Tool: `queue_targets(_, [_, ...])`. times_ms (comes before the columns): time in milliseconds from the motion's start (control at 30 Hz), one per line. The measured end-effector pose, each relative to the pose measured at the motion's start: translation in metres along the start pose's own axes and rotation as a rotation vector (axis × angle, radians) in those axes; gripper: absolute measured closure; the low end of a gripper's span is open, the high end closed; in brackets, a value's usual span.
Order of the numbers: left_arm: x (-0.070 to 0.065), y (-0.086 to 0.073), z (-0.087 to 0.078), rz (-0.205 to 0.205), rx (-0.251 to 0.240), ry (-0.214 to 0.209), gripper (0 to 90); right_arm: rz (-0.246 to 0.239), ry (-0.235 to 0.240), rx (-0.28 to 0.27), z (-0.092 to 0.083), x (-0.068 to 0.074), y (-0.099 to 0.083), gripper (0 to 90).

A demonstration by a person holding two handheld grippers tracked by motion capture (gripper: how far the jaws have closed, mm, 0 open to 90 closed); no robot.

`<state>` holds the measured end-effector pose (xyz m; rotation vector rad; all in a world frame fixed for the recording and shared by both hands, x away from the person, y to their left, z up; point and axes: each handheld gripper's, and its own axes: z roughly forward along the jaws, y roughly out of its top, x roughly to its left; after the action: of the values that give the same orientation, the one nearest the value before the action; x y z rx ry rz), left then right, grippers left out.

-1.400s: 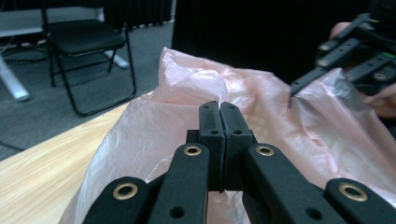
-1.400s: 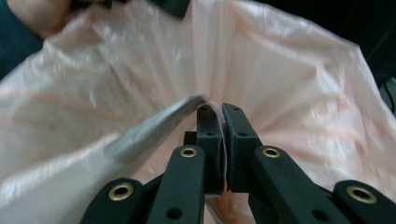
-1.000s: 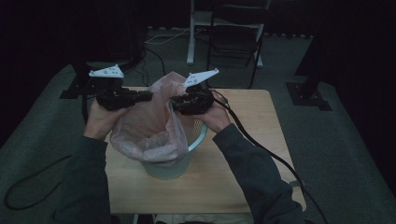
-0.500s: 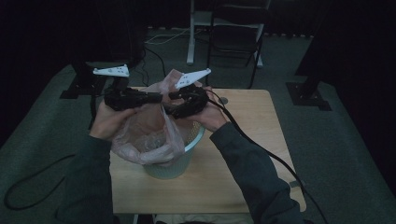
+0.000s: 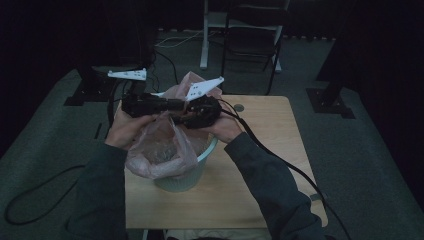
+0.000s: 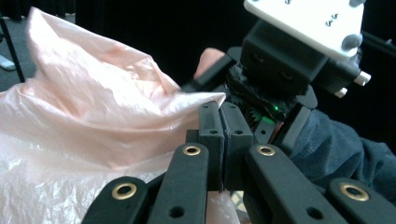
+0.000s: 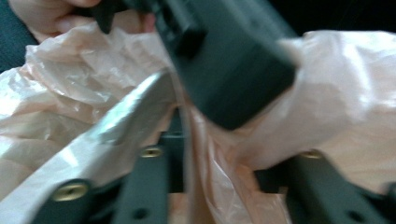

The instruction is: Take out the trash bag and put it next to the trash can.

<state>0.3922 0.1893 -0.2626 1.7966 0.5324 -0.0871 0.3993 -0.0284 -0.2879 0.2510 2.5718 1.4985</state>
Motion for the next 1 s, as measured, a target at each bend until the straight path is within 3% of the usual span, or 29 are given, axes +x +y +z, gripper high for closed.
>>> queue_targets(33, [0.001,0.000,-0.001,-0.007,-0.010,-0.004,87.2,0.007,0.008,0.006,0.000,0.000,-0.001,82.5])
queue_targets(133, [0.004,-0.002,-0.006,-0.025,-0.031,-0.005,86.2,0.011,0.015,0.008,0.001,-0.001,-0.002,87.4])
queue_targets(400, [0.007,-0.003,-0.018,-0.036,-0.070,0.031,79.0,0.027,0.004,0.023,0.002,-0.002,-0.003,89.6])
queue_targets(767, [0.007,-0.009,-0.051,-0.038,-0.107,0.162,62.3,0.042,-0.001,-0.011,-0.006,-0.003,-0.002,89.6])
queue_targets(1000, [0.018,-0.025,-0.070,-0.084,-0.132,0.250,55.6,0.043,0.009,-0.033,-0.015,-0.002,0.001,89.5])
